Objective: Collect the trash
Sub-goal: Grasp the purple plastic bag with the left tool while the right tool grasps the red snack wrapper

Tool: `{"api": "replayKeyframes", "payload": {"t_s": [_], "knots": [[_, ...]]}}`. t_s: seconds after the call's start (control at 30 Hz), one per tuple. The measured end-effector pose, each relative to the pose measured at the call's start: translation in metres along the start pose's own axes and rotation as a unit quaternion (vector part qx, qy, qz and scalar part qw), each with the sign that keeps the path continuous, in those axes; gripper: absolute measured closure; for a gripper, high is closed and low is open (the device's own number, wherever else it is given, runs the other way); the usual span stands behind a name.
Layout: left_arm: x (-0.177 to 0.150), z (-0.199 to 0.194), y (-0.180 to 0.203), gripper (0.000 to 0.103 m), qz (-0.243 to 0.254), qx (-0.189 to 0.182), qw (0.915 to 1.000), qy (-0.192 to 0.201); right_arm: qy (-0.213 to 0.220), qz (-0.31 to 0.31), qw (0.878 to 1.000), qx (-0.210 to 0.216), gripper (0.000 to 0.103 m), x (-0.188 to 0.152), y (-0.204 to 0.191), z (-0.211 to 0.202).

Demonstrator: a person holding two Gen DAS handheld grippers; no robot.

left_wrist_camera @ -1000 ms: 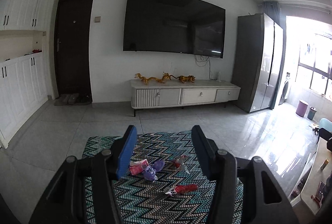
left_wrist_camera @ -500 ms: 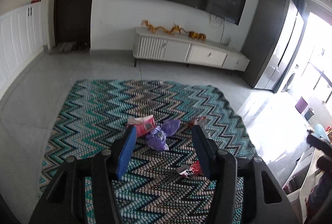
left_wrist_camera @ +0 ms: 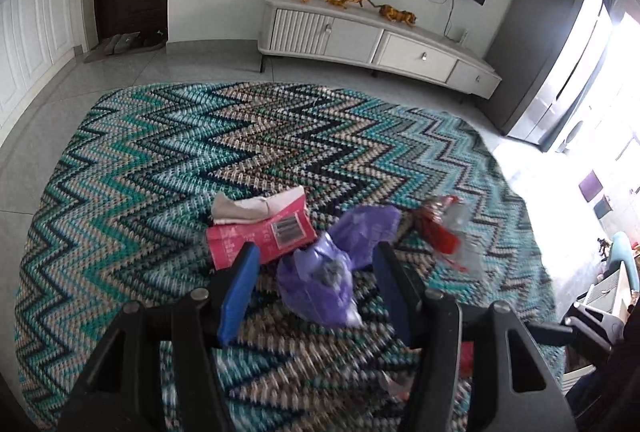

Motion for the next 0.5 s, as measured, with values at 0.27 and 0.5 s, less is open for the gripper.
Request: {"api": "replayKeyframes", "payload": {"t_s": [0.27,0.5], "knots": [[-0.004,0.033,0.003,0.047,0.013,-0.001,0.9998,-0.016,-0.033,-0.028,0.999,-0.016,0.039,-0.005,0.003,0.044],[-0.006,0.034,0.007,0.053,0.024,0.000,0.9997,-0.003,-0.050,-0.045,0.998,-0.021,0.047,-0.015,0.002,0.055]]}}
Point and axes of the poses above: each gripper's, at about its wrist camera, not at the fingertips, and z roughly the way its jaws point, y to its right, x to its top, the point moved 8 cm from there along z, roughly the way its jaws point, and after that the axes turned 10 degrees about z, right-handed, at the moved point
